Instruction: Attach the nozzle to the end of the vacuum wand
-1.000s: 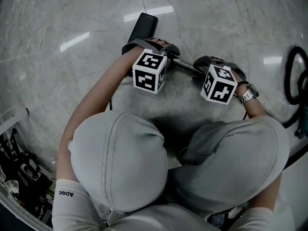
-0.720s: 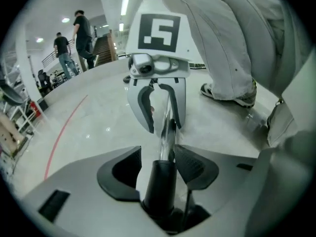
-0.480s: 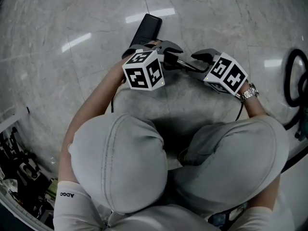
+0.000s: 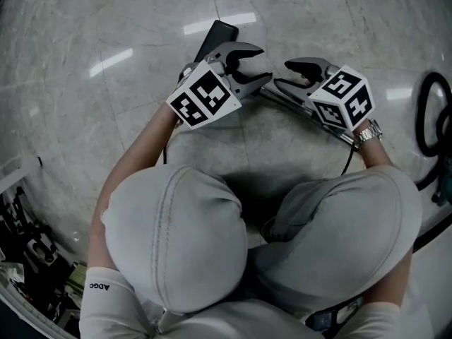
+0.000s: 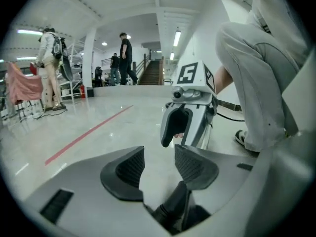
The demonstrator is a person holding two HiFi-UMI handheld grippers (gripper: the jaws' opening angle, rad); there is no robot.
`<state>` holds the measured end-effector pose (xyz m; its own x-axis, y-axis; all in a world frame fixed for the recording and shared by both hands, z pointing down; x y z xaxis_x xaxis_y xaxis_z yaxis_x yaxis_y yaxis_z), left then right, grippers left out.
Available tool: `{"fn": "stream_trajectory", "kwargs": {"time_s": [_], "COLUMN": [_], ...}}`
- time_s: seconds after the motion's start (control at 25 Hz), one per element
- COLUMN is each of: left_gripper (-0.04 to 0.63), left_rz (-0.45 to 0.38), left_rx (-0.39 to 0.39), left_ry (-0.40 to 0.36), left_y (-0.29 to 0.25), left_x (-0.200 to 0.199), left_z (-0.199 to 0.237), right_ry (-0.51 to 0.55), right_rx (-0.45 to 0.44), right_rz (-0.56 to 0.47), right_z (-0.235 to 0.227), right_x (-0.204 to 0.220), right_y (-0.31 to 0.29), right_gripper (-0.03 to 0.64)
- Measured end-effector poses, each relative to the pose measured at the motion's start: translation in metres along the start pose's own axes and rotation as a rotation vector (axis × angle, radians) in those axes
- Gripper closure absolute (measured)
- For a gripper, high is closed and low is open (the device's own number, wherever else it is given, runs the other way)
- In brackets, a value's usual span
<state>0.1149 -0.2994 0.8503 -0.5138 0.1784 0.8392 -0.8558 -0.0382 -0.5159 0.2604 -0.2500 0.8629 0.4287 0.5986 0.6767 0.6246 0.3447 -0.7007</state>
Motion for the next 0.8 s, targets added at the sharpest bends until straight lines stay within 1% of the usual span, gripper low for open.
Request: {"fn": "stream_trajectory", "kwargs": {"time_s": [0.12,0.2,0.24,0.32,0.36,0.48,0.56,0.68,0.72,0.8], "left_gripper": [0.396,0.402,0.419,0.467,0.493,0.520,0.532,0.549,0.552,0.565], "left_rz": [-0.074,-0.108,-0.120,-0.148,-0.165,-0.204,-0.215,-0.238,-0.255,-0.297], "left_rx": [-0.110,-0.188,-0.227,-0.295,-0.318,-0.385,-0.471,-0.630,-0.667,-0.713], "left_ry": [0.062,0.076,0.078,0.091,0.107,0.178,0.220,0.260,0.276,0.319], "left_y": [0.013,0.020,0.024,0.032,0.036,0.045,0.053,0.073,0.083,0.104], "left_x": [-0.009,-0.014,-0.016,-0.020,-0.023,-0.031,-0.036,-0.040,-0.040,-0.044], "left_z": [0.005,0.006,0.007,0.009,0.011,0.017,0.024,0.034,0.038,0.044], "right_ry": [0.000,-0.023,-0.035,-0.050,-0.056,-0.085,-0.134,-0.259,-0.295,-0.337], "right_rx": [0.043,0.077,0.098,0.145,0.166,0.216,0.268,0.362,0.390,0.439], "right_rz": [-0.048,-0.091,-0.111,-0.148,-0.166,-0.227,-0.284,-0.379,-0.406,-0.441], "right_z": [-0.003,-0.006,-0.007,-0.010,-0.011,-0.014,-0.017,-0.027,-0.030,-0.037], "right_x": [-0.007,-0.010,-0.012,-0.014,-0.015,-0.021,-0.027,-0.033,-0.034,-0.035], "right_y": [0.007,0.014,0.018,0.025,0.029,0.041,0.052,0.075,0.085,0.108], "right_gripper": [0.420,0.422,0.435,0.508,0.532,0.567,0.591,0.612,0.612,0.613]}}
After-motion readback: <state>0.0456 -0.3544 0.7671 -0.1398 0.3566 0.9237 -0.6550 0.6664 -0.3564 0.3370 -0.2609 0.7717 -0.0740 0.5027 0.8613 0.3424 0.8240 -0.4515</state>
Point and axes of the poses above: the fingertips, and each gripper's own axes: y backward along the fingers, z to its left, x out of its underside, the point moved 9 cm from there along y, backward along the fingers, and after that the axes turned 9 degrees about y, right-handed, at the moved point
